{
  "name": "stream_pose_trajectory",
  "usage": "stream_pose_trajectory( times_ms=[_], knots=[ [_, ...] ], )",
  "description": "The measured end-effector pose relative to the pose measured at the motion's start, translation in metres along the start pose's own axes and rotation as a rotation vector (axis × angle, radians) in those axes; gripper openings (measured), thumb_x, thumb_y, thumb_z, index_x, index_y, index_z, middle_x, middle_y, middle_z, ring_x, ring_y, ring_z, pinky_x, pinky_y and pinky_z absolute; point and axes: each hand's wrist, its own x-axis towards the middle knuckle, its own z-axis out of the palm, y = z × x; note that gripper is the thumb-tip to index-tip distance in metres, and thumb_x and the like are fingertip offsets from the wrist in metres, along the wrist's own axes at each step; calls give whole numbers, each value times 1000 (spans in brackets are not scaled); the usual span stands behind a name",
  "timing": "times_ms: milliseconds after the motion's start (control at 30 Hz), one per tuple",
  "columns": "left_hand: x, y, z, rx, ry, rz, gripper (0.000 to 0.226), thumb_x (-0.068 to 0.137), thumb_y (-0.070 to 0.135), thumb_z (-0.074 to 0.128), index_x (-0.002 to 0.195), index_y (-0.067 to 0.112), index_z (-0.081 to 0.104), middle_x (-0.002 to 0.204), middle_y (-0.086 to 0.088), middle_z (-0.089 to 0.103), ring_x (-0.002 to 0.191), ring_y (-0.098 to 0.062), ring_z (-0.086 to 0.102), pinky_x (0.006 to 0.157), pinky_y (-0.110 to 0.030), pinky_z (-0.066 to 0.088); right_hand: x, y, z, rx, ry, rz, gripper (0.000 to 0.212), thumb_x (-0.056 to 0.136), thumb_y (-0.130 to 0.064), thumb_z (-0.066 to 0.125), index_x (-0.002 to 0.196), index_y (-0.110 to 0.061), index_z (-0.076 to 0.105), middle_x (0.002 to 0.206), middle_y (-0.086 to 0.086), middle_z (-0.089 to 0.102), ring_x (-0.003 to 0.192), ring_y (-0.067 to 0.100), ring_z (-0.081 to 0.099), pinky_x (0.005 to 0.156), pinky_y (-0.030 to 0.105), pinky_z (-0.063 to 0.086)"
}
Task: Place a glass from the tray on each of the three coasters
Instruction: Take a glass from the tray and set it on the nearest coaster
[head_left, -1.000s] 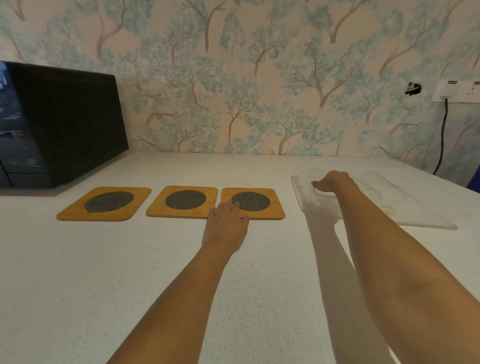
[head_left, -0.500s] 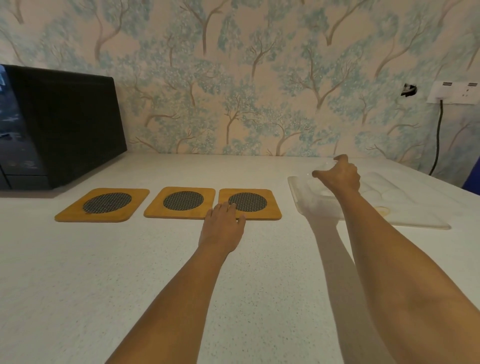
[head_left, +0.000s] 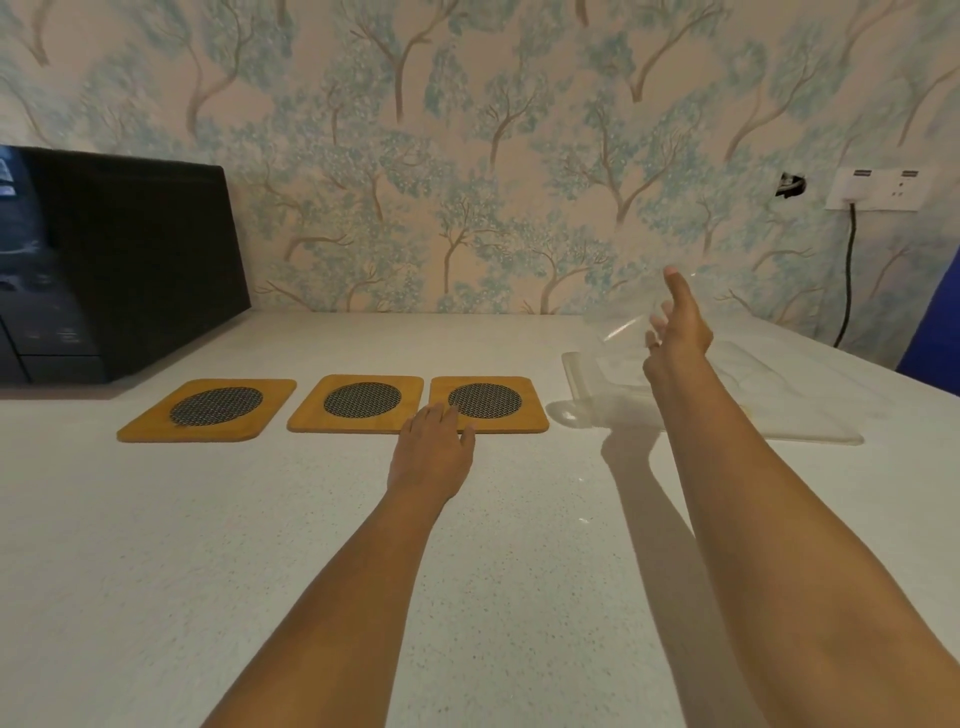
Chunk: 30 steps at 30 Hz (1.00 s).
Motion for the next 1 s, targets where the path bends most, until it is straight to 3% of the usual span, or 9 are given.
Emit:
stream_pose_trajectory(
  times_ms=[100,167,300,467,567,667,767,833,1000],
  knots=[
    [-5,-3,-1,-7,4,-8,52,103,36,27,146,9,35,153,-10,36,143,-25,31,120,-39,24,-11,5,-7,69,-126,138,80,78,-56,66,142,-15,42,144,2,49,126,21,51,101,36,41],
    [-8,-4,-3,-9,-2,-12,53,103,37,28,147,10,33,155,-10,33,144,-25,28,121,-40,23,-16,7,-10,150,-206,201,82,83,-63,55,147,-16,34,147,1,44,129,24,49,99,41,44],
    [-13,-7,-6,-15,-11,-25,53,102,38,29,148,12,33,156,-9,32,145,-25,27,120,-41,25,-33,6,-8,294,-274,370,83,86,-65,47,147,-13,25,122,10,49,129,31,49,105,52,40],
    [-21,-10,-12,13,-37,-56,54,103,39,27,150,12,26,159,-10,23,148,-26,20,122,-40,18,-43,8,1,231,-356,509,69,84,-26,67,140,-18,28,125,12,41,110,32,48,97,56,41],
    [-24,-12,-14,29,-43,-81,55,102,41,26,150,13,26,159,-10,23,148,-26,20,122,-40,16,-44,11,11,71,-396,503,63,83,-14,68,135,-18,33,117,13,41,97,26,49,101,44,44],
    [-25,-16,-19,54,-43,-89,55,102,41,26,149,12,27,158,-10,26,147,-27,22,122,-40,18,-43,18,20,-135,-412,464,74,80,-15,72,142,-17,32,117,10,39,84,20,51,106,38,44],
    [-24,-22,-26,73,-40,-78,54,103,39,25,149,10,27,157,-11,27,146,-27,23,121,-39,18,-41,25,29,-426,-459,328,92,75,-18,78,149,-18,24,125,9,37,86,17,52,92,32,50],
    [-22,-27,-30,87,-40,-77,53,103,37,24,148,9,28,157,-11,27,146,-27,23,120,-39,18,-44,28,35,-603,-499,211,99,73,-23,79,151,-21,18,133,7,42,101,19,54,89,34,48],
    [-16,-34,-31,102,-50,-64,53,104,37,24,147,8,30,156,-12,29,146,-27,24,120,-39,19,-58,34,46,-801,-445,43,74,72,-35,78,129,-16,34,131,7,47,98,20,52,75,37,46]
  ],
)
